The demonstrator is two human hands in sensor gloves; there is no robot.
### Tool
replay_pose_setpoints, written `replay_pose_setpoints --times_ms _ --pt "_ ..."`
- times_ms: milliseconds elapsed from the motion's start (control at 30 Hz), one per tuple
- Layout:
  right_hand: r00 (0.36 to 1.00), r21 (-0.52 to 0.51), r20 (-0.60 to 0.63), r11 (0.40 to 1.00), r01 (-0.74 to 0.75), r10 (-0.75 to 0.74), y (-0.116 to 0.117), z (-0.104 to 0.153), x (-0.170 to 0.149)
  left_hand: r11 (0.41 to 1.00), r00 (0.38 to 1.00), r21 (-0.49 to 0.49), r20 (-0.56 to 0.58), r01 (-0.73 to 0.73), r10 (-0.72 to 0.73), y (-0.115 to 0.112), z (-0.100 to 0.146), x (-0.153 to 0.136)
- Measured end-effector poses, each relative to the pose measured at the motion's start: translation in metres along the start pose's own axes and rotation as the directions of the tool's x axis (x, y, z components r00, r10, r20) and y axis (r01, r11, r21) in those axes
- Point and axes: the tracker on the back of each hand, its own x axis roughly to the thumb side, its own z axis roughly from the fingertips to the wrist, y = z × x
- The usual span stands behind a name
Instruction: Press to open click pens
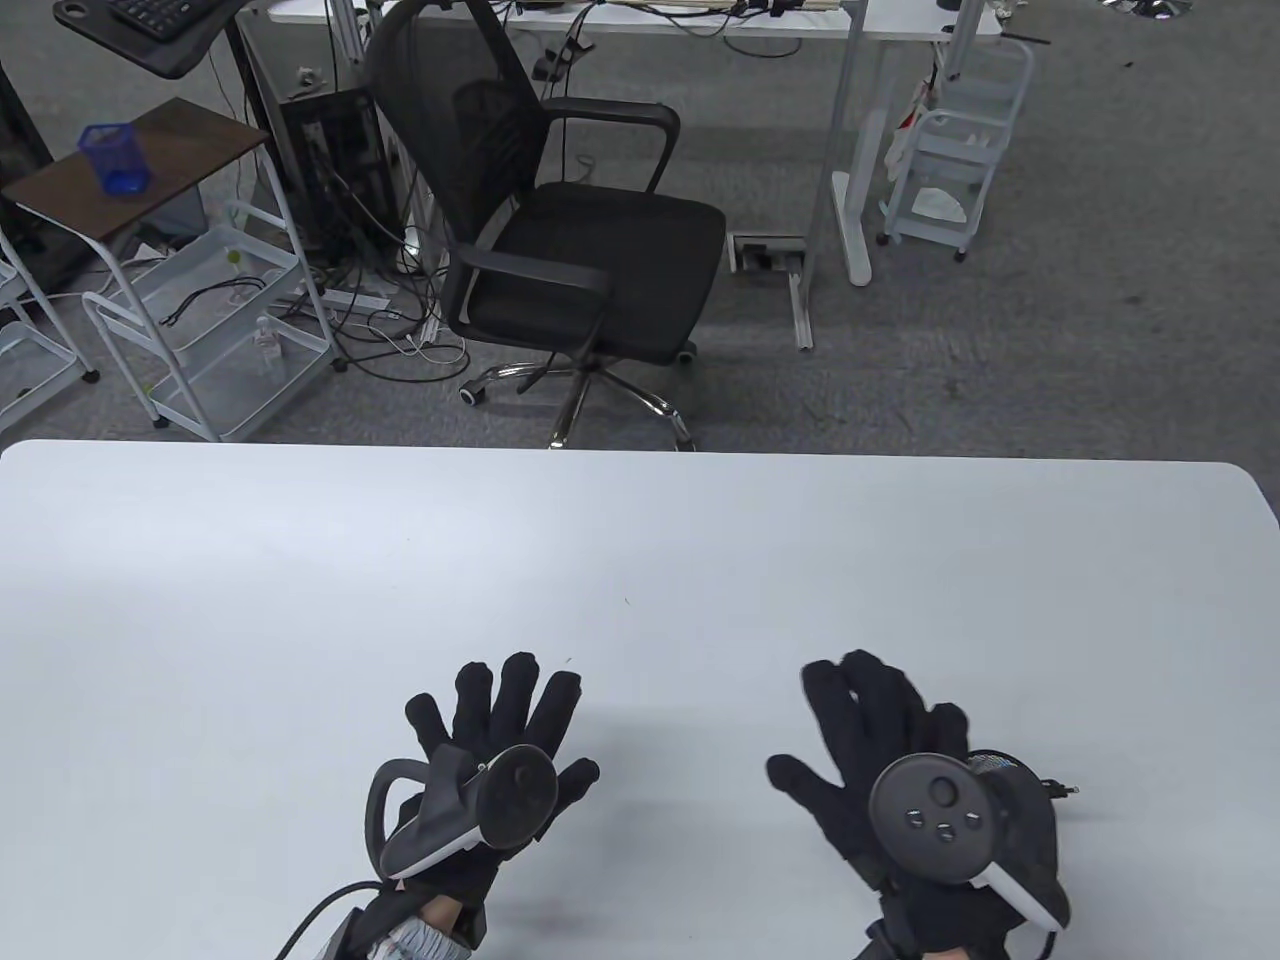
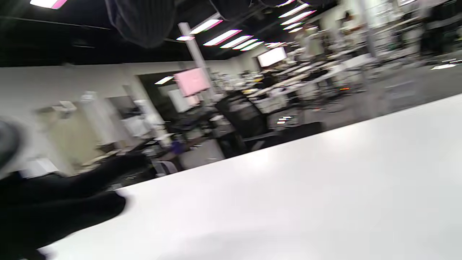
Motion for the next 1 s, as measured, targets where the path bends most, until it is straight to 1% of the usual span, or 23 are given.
replay_pose_setpoints --times_ms 33,67,133,200,267,433,567,633,733,867,1000 --pt "0.995 -0.003 -0.095 1.0 -0.006 0.005 -0.004 0.0 -0.018 1.0 1.0 -0.002 0.0 -0.003 0.003 0.0 0.0 0.0" --pt "0.989 -0.012 -0.15 1.0 -0.003 0.001 -0.006 0.0 -0.03 1.0 1.0 -0.003 0.0 -0.004 0.004 -0.001 0.0 0.0" --pt "0.945 -0.064 -0.324 0.998 0.019 -0.039 -0.006 0.001 -0.069 1.0 1.0 -0.007 0.002 -0.004 0.004 -0.001 -0.001 0.0" --pt "0.906 -0.115 -0.418 0.993 0.023 -0.07 -0.003 0.002 -0.095 1.0 1.0 -0.009 0.002 -0.002 0.002 -0.002 -0.001 0.001" --pt "0.858 -0.17 -0.498 0.984 0.05 -0.129 0.004 0.005 -0.123 1.0 1.0 -0.01 0.003 -0.002 0.002 -0.002 -0.001 0.001" --pt "0.765 -0.281 -0.58 0.95 0.135 -0.28 0.031 0.014 -0.174 1.0 1.0 -0.012 0.008 0.002 -0.002 -0.002 -0.001 0.002" --pt "0.694 -0.333 -0.619 0.923 0.193 -0.368 0.047 0.021 -0.196 1.0 1.0 -0.009 0.003 0.016 -0.016 -0.003 -0.001 0.003" --pt "0.673 -0.334 -0.639 0.923 0.193 -0.372 0.053 0.024 -0.201 0.999 0.999 -0.009 -0.003 0.04 -0.04 -0.004 -0.002 0.003" --pt "0.651 -0.34 -0.659 0.921 0.188 -0.376 0.06 0.027 -0.204 0.999 0.999 -0.015 -0.001 0.034 -0.034 -0.005 -0.002 0.004" --pt "0.643 -0.377 -0.64 0.901 0.215 -0.421 0.067 0.028 -0.205 0.999 0.999 -0.016 0.0 0.034 -0.034 -0.004 -0.002 0.004" --pt "0.653 -0.397 -0.633 0.899 0.188 -0.416 0.066 0.027 -0.203 0.999 1.0 -0.016 0.003 0.03 -0.03 -0.005 -0.002 0.004"
